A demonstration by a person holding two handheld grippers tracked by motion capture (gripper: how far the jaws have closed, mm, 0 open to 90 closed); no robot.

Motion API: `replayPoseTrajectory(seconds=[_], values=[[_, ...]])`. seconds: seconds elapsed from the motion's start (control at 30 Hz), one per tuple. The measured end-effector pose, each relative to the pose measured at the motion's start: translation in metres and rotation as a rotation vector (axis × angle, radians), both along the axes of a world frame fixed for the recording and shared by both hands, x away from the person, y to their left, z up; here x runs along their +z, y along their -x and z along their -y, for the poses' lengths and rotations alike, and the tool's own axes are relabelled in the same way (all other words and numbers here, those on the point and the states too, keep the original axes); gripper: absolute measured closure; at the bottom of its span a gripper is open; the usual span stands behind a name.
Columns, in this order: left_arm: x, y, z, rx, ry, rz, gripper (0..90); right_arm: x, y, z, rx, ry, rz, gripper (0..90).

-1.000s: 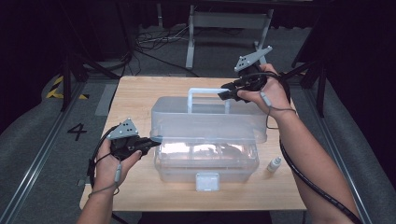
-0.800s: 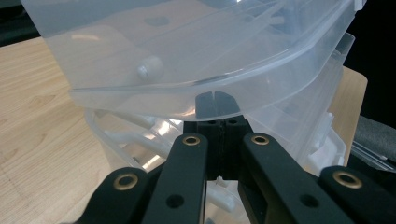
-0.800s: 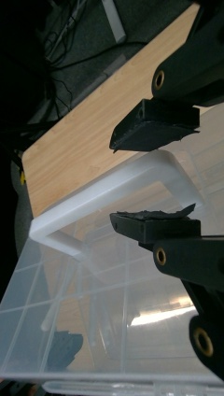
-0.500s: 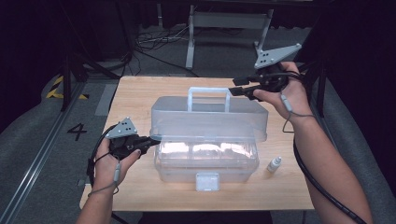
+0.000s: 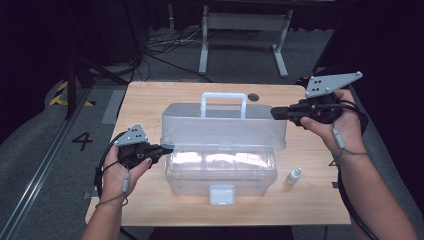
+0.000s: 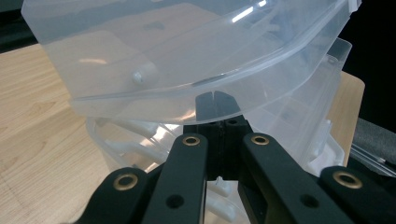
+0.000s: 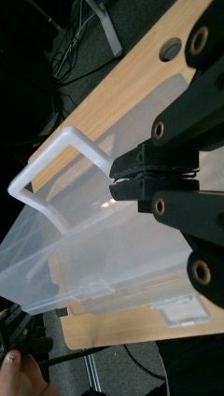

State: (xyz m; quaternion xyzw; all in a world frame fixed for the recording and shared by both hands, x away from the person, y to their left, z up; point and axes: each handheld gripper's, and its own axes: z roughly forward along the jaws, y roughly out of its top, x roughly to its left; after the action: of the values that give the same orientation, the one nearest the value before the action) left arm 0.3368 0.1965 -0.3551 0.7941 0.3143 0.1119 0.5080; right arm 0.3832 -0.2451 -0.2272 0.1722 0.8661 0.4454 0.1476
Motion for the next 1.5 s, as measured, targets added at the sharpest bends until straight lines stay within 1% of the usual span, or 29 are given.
replayPoseTrajectory(seconds=[0.07,0.13,0.17,0.2,0.27,0.3,0.33,0.37,0.4,0.43,0.47,0.5,0.57,0.6,0.63,0.73,0.8,0.87,0.9,0.93,0.97,1.0,1.1,1.23,1.3,1.37,1.5], values=[[0.000,0.000,0.000,0.000,0.001,0.000,90.0,-0.003,0.005,0.005,-0.007,-0.002,-0.002,90.0],[0.000,0.000,0.000,0.001,0.001,0.001,90.0,-0.008,0.012,0.011,-0.019,-0.016,-0.002,90.0],[0.000,0.000,0.000,0.001,0.001,0.001,90.0,-0.008,0.012,0.011,-0.019,-0.016,-0.002,90.0],[0.000,0.000,0.000,0.001,-0.002,0.001,90.0,-0.014,0.019,0.018,-0.027,-0.024,-0.014,90.0],[0.000,0.000,0.001,0.003,-0.001,0.001,90.0,-0.020,0.025,0.024,-0.031,-0.038,-0.022,90.0],[0.000,0.000,0.001,0.003,-0.001,0.001,90.0,-0.020,0.025,0.024,-0.031,-0.038,-0.022,90.0],[0.000,0.000,0.001,0.003,-0.003,0.002,90.0,-0.028,0.031,0.030,-0.036,-0.050,-0.028,90.0],[0.000,0.000,0.001,0.003,-0.003,0.002,90.0,-0.028,0.031,0.030,-0.036,-0.050,-0.028,90.0],[0.001,0.000,0.001,0.006,-0.005,0.004,90.0,-0.035,0.038,0.035,-0.039,-0.065,-0.040,90.0],[0.001,0.000,0.001,0.006,-0.005,0.004,90.0,-0.038,0.041,0.038,-0.043,-0.070,-0.043,90.0],[0.001,0.000,0.001,0.007,-0.008,0.004,90.0,-0.038,0.041,0.038,-0.043,-0.070,-0.043,90.0],[0.001,0.000,0.001,0.009,-0.008,0.005,90.0,-0.046,0.047,0.041,-0.049,-0.073,-0.051,90.0],[0.001,0.001,0.001,0.010,-0.007,0.004,90.0,-0.055,0.050,0.044,-0.054,-0.079,-0.061,90.0],[0.001,0.001,0.002,0.013,-0.007,0.002,90.0,-0.059,0.051,0.045,-0.056,-0.079,-0.065,90.0],[0.001,0.001,0.002,0.013,-0.007,0.002,90.0,-0.059,0.051,0.045,-0.056,-0.079,-0.065,90.0],[0.001,0.001,0.002,0.014,-0.009,0.004,90.0,-0.073,0.054,0.046,-0.062,-0.079,-0.086,90.0],[0.001,0.001,0.002,0.013,-0.008,0.003,90.0,-0.080,0.055,0.045,-0.063,-0.089,-0.092,90.0],[0.001,0.001,0.002,0.012,-0.004,0.003,90.0,-0.088,0.054,0.042,-0.072,-0.079,-0.086,90.0],[0.001,0.001,0.002,0.012,-0.004,0.003,90.0,-0.088,0.054,0.042,-0.072,-0.079,-0.086,90.0],[0.002,0.001,0.003,0.001,0.015,0.007,90.0,-0.092,0.054,0.040,-0.071,-0.081,-0.091,90.0],[0.002,0.001,0.004,0.003,0.001,0.010,90.0,-0.098,0.052,0.037,-0.068,-0.077,-0.103,90.0],[0.003,0.002,0.005,0.009,-0.006,0.016,90.0,-0.101,0.052,0.036,-0.070,-0.083,-0.097,90.0],[0.003,0.002,0.004,0.010,-0.002,0.015,90.0,-0.109,0.051,0.035,-0.077,-0.105,-0.097,90.0],[0.003,0.002,0.005,0.014,-0.007,0.021,90.0,-0.116,0.050,0.035,-0.098,-0.149,-0.080,90.0],[0.003,0.002,0.005,0.016,-0.001,0.016,90.0,-0.117,0.050,0.036,-0.100,-0.170,-0.073,90.0],[0.003,0.002,0.005,0.017,-0.002,0.025,90.0,-0.117,0.049,0.036,-0.111,-0.189,-0.062,90.0],[0.004,0.002,0.006,0.022,-0.002,0.026,90.0,-0.117,0.049,0.036,-0.119,-0.199,-0.057,90.0]])
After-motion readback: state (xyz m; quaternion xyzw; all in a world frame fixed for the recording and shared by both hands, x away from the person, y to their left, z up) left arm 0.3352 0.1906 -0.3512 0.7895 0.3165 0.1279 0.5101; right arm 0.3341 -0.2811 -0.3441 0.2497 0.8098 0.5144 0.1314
